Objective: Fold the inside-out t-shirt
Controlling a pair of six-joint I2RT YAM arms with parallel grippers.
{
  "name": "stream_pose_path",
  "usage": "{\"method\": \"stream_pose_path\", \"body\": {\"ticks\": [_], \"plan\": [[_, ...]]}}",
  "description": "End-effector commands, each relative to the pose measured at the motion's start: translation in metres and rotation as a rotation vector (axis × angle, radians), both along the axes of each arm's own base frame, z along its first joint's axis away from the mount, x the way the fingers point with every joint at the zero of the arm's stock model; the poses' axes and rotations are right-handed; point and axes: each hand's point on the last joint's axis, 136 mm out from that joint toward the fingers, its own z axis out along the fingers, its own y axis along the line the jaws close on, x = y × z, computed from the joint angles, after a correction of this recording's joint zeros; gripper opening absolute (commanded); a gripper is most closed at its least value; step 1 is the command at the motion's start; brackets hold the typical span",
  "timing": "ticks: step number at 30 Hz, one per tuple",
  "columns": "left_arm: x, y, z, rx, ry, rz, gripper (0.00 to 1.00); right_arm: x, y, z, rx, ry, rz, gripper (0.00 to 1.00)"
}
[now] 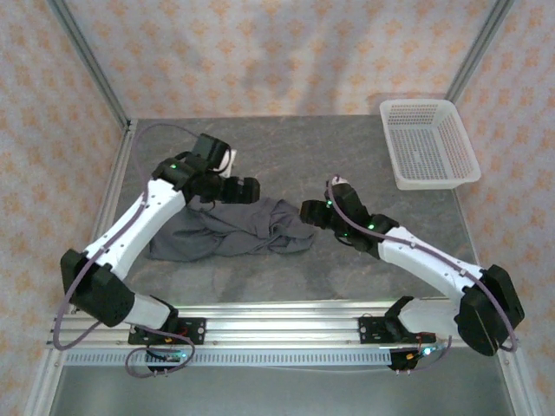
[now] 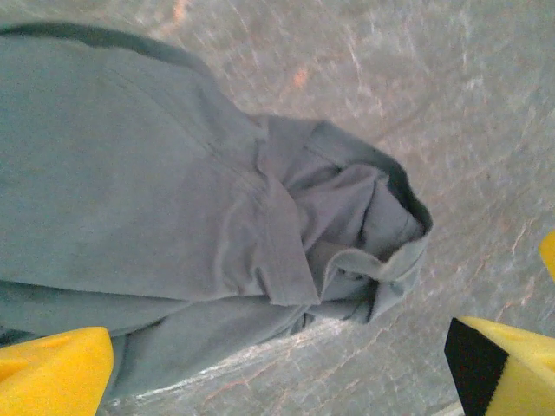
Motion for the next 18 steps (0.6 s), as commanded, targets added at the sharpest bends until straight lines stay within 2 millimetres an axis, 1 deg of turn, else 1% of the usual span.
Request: {"method": "stream_pose_path", "body": {"ticks": [1,3,4,5,6,8,9,10,11,12,13,14,15,16,17,18], "plan": [[0.010,-0.008,-0.022,0.026,0.020,0.026,1.00,0.000,0.000,-0.032,-0.097,0.057,-0.025,0.73],[0.019,-0.008,-0.044,0.072,0.066,0.037,1.00,0.005,-0.005,-0.056,-0.208,0.047,0.010,0.71],[0.023,-0.007,-0.055,0.098,0.092,0.043,1.00,0.006,-0.003,-0.068,-0.248,0.059,0.056,0.69],[0.026,-0.007,-0.067,0.123,0.122,0.049,0.99,0.005,0.004,-0.076,-0.253,0.105,0.119,0.68],[0.028,-0.007,-0.076,0.138,0.148,0.054,0.99,0.000,0.014,-0.081,-0.245,0.156,0.180,0.68],[0.034,-0.005,-0.090,0.177,0.187,0.081,0.99,-0.011,0.039,-0.087,-0.214,0.245,0.299,0.70],[0.037,-0.002,-0.095,0.191,0.193,0.100,0.99,-0.015,0.047,-0.089,-0.215,0.258,0.334,0.71],[0.040,0.000,-0.101,0.204,0.199,0.118,0.99,-0.015,0.050,-0.094,-0.234,0.260,0.355,0.73],[0.045,0.003,-0.108,0.215,0.206,0.144,0.99,-0.013,0.051,-0.099,-0.245,0.260,0.365,0.72],[0.048,0.006,-0.116,0.224,0.216,0.172,0.96,-0.009,0.050,-0.104,-0.262,0.258,0.362,0.68],[0.053,0.009,-0.124,0.224,0.233,0.205,0.90,-0.005,0.049,-0.106,-0.280,0.259,0.354,0.55],[0.057,0.012,-0.133,0.217,0.250,0.239,0.76,-0.002,0.051,-0.104,-0.279,0.262,0.353,0.35],[0.062,0.015,-0.134,0.205,0.242,0.265,0.58,0.001,0.055,-0.097,-0.260,0.257,0.359,0.16],[0.068,0.021,-0.138,0.179,0.237,0.320,0.35,0.002,0.062,-0.087,-0.229,0.238,0.377,0.02],[0.075,0.027,-0.140,0.149,0.229,0.362,0.12,0.001,0.070,-0.073,-0.179,0.217,0.404,0.00],[0.082,0.032,-0.136,0.118,0.212,0.392,0.00,-0.001,0.078,-0.058,-0.127,0.200,0.428,0.00]]}}
